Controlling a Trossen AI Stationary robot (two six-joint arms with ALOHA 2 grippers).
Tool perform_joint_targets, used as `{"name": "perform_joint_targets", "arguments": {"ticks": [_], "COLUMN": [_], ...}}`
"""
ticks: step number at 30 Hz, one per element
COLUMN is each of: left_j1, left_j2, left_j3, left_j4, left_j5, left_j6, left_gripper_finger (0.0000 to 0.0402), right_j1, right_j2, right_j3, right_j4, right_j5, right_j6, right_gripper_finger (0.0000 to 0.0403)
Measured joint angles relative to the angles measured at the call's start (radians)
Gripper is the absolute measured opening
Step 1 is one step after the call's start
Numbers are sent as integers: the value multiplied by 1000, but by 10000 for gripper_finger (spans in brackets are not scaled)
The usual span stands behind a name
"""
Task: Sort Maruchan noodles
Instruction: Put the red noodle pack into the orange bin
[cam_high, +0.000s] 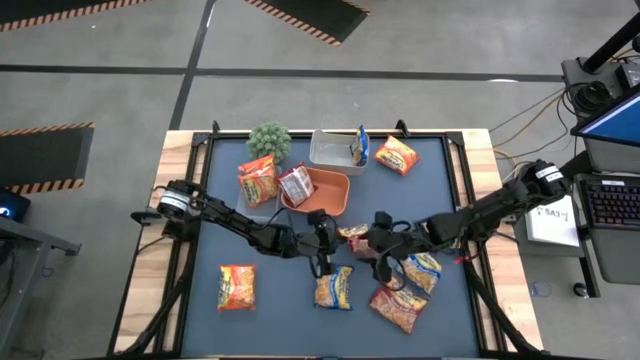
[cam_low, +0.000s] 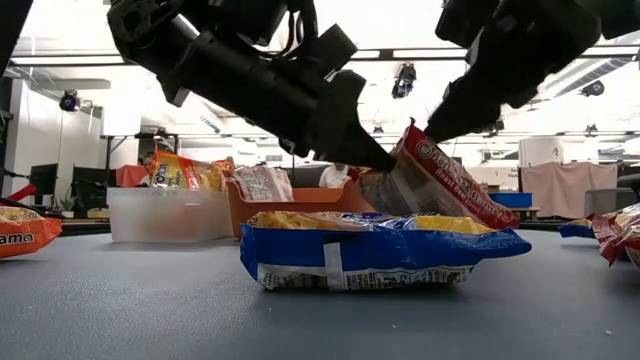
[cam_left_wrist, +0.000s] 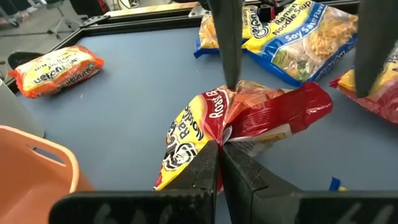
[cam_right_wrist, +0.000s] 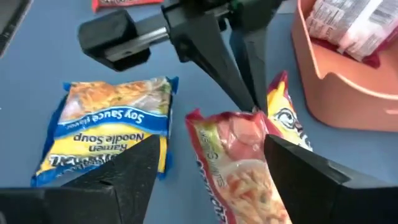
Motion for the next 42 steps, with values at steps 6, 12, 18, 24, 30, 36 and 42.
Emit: {"name": "perform_joint_targets", "arguments": {"ticks": [6, 12, 18, 24, 30, 36, 42], "left_j1": [0, 0, 1, 0, 1, 1, 2], "left_j2": [0, 0, 0, 0, -38, -98, -174], "left_j3": [0, 0, 0, 0, 1, 1, 1], "left_j4": [5, 15, 16, 24, -5, -76, -196], "left_j5": [0, -1, -2, -2, -2, -4, -24], "left_j6": [-45, -67, -68, -72, -61, -11, -4], "left_gripper_finger": [0, 0, 0, 0, 27, 69, 95], "right_j1": [11, 11, 11, 11, 11, 10, 10], "right_j2": [37, 118, 162, 160, 135, 121, 120], "right_j3": [0, 0, 0, 0, 0, 0, 0], "right_j4": [-26, 5, 35, 35, 33, 34, 33], "right_j5": [114, 177, 224, 225, 221, 244, 279], "right_j6": [15, 15, 19, 18, 23, 86, 146], "right_gripper_finger": [286, 285, 237, 156, 98, 66, 61]}}
